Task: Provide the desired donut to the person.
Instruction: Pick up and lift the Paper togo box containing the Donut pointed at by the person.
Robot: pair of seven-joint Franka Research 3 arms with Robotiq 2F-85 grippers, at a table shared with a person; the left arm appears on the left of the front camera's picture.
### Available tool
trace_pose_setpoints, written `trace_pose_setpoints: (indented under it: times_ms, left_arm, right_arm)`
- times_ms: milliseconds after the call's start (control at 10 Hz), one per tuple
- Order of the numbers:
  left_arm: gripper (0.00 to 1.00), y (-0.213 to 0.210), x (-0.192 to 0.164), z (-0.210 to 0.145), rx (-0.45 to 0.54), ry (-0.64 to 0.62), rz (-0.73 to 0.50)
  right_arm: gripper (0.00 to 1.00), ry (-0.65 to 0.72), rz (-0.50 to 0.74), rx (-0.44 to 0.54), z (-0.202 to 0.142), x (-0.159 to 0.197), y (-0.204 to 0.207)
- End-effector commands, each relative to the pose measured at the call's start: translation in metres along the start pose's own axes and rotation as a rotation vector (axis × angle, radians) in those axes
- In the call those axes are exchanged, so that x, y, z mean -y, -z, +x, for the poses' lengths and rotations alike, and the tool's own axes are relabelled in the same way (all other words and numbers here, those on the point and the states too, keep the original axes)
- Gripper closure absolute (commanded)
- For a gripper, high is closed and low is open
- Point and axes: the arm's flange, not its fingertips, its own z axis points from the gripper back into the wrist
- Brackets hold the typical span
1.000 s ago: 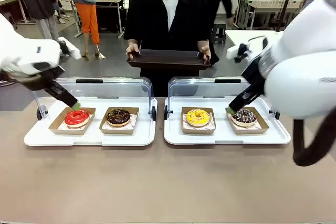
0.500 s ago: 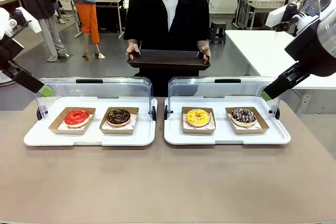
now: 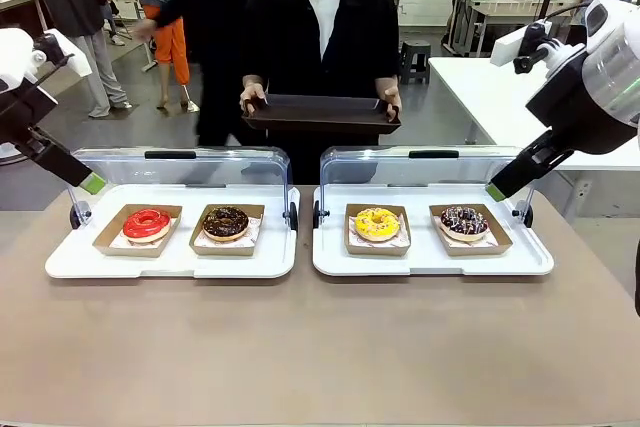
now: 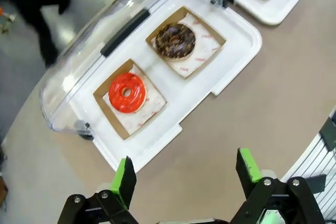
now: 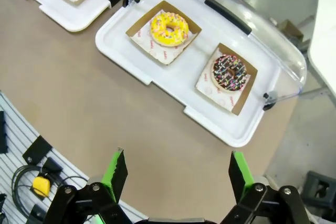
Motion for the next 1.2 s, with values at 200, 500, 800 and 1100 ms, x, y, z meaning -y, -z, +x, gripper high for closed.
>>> trace_pose_setpoints:
  times_ms: [200, 500, 800, 1100]
  left_arm:
    - [0.00, -0.011, -0.060, -0.002, 0.171, 0.190, -0.450]
    - [0.00, -0.030, -0.102, -0.013, 0.298, 0.285, -0.574]
    - [0.00, -0.042, -0.157, -0.038, 0.449, 0.313, -0.630]
    - [0.00, -0.033, -0.192, -0.066, 0.596, 0.324, -0.719]
  right_arm:
    - [0.00, -0.085, 0.451, 0.218, -0.016, 0.094, -0.001]
    - [0.00, -0.044, 0.658, 0.403, -0.045, 0.165, -0.021]
    - [0.00, -0.016, 0.713, 0.585, -0.081, 0.223, -0.027]
    - [0.00, -0.115, 0.733, 0.687, -0.111, 0.259, -0.001]
